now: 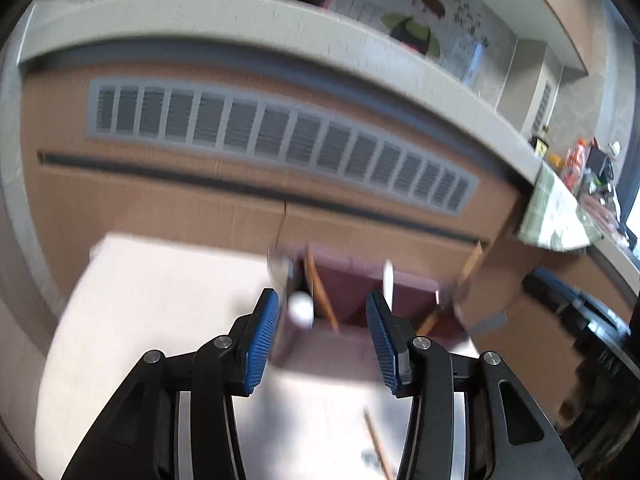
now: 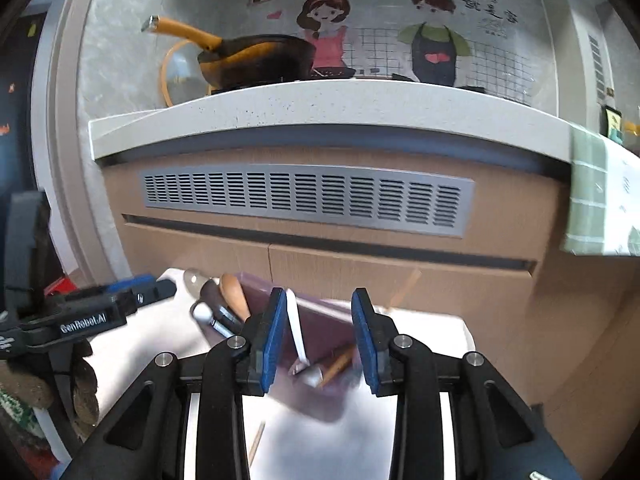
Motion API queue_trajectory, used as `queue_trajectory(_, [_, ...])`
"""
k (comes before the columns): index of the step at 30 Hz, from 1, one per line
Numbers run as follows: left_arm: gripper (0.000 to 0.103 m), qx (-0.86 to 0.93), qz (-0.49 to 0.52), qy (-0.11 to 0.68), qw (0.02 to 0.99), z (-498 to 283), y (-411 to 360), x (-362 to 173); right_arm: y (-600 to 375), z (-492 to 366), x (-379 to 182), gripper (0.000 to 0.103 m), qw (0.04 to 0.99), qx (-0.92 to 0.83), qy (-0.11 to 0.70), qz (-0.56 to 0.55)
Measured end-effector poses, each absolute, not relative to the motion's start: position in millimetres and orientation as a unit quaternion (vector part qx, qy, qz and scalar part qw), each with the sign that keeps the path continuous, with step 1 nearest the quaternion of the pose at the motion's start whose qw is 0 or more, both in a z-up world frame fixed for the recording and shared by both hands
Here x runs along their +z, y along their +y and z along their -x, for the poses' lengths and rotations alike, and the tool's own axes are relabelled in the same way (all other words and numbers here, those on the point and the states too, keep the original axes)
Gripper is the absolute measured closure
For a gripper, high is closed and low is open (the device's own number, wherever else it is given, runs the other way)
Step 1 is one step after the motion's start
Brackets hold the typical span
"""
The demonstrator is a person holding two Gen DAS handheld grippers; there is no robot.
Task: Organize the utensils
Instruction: 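Reach the right gripper down and grasp the metal spoon by its bowl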
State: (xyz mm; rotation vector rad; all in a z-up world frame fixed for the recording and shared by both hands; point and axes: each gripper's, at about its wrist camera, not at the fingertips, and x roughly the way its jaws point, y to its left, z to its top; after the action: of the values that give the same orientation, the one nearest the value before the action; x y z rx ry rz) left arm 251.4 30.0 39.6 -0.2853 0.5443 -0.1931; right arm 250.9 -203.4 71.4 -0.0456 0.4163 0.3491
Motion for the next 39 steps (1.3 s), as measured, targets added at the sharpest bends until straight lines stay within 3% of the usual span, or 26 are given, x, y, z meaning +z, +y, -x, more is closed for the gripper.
queue_trajectory(5, [0.056, -0.098, 0.125, 0.325, 0.932, -216.6, 22.8, 2.3, -220.5, -224.2, 41.6, 0.072, 0.947, 0.189, 0.257, 0.036])
queue_trajectory(11, [0.056, -0.081, 0.109, 0.38, 0.915, -185.4, 26.8, -36.9, -223.6, -189.9, -41.6, 0.072, 0.896, 0.242, 0.365, 0.069])
queue_trajectory(16, [0.056, -0.071, 0.111, 0.402, 0.906, -175.6, 32.5, -52.7, -231.0, -166.9, -73.8, 0.072, 0.873, 0.274, 0.398, 0.061])
queue_trajectory(22, [0.056, -0.074, 0.114, 0.407, 0.903, -173.5, 28.4, -54.4, -225.9, -162.5, -82.8, 0.072, 0.867, 0.285, 0.405, 0.062])
queue_trajectory(28, [0.056, -0.081, 0.108, 0.409, 0.903, -173.0, 20.5, -53.5, -193.9, -160.2, -88.2, 0.07, 0.864, 0.286, 0.39, 0.141])
queue_trajectory(33, [0.056, -0.079, 0.112, 0.407, 0.903, -172.8, 21.5, -51.9, -195.6, -157.1, -87.0, 0.077, 0.867, 0.28, 0.382, 0.154])
queue_trajectory(39, [0.056, -0.088, 0.107, 0.411, 0.901, -176.5, 12.5, -51.9, -225.3, -152.5, -52.6, 0.077, 0.902, 0.252, 0.331, 0.119])
